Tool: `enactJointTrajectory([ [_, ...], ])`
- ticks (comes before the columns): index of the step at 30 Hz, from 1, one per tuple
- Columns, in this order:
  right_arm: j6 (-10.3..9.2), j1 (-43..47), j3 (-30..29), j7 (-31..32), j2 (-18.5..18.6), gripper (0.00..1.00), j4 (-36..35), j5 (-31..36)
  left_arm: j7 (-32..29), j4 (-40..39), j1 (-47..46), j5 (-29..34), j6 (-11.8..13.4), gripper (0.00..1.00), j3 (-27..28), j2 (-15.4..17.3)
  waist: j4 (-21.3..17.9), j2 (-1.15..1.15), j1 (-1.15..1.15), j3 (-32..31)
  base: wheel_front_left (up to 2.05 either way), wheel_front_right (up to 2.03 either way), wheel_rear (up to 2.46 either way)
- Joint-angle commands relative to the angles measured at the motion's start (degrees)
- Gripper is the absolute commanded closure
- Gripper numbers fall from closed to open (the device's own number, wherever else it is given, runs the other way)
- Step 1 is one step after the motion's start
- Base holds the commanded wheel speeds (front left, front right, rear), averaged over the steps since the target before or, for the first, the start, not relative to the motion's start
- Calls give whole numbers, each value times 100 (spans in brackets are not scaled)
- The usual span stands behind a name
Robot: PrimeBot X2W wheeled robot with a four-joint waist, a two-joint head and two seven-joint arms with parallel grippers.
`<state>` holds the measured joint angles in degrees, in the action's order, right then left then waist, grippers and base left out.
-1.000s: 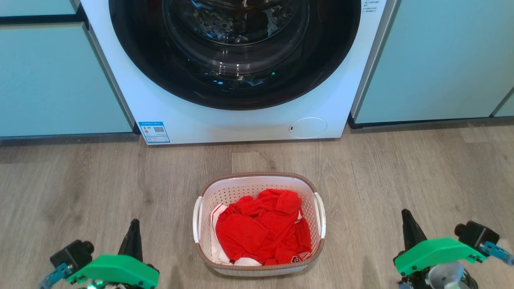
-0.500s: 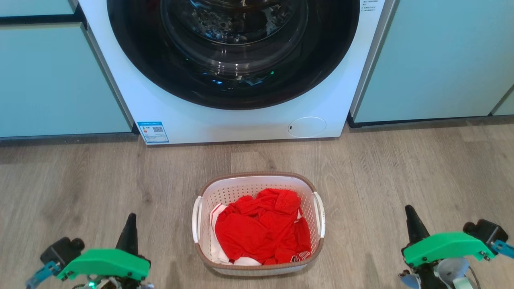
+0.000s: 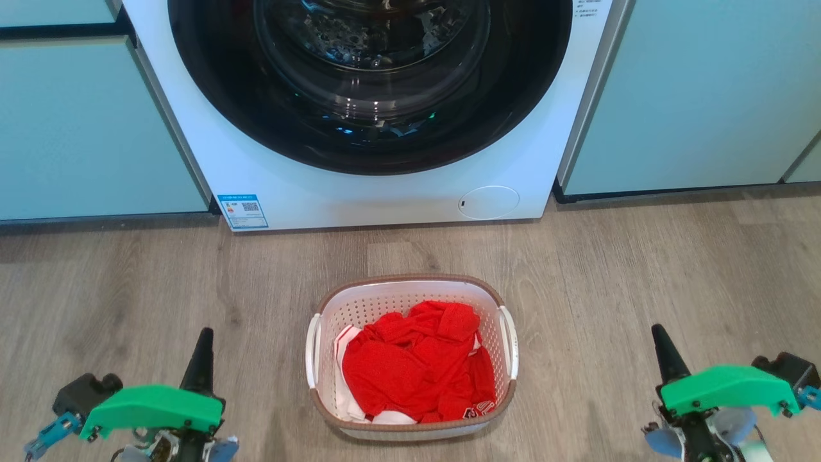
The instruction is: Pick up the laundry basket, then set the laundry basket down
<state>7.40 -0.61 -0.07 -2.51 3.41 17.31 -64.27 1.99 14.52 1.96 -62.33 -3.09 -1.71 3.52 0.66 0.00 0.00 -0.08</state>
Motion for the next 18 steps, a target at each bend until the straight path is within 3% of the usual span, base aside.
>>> enactJointTrajectory([
  [1,6,-309,29,29,88,100,-234,-165,-38,-143,-311,-165,-60,100,176,39,-1,0,0,1,0,0,0],
  [18,7,-400,-159,310,88,100,-275,-1264,-324,-107,-506,-1309,-210,100,390,28,-27,0,0,11,0,0,0],
])
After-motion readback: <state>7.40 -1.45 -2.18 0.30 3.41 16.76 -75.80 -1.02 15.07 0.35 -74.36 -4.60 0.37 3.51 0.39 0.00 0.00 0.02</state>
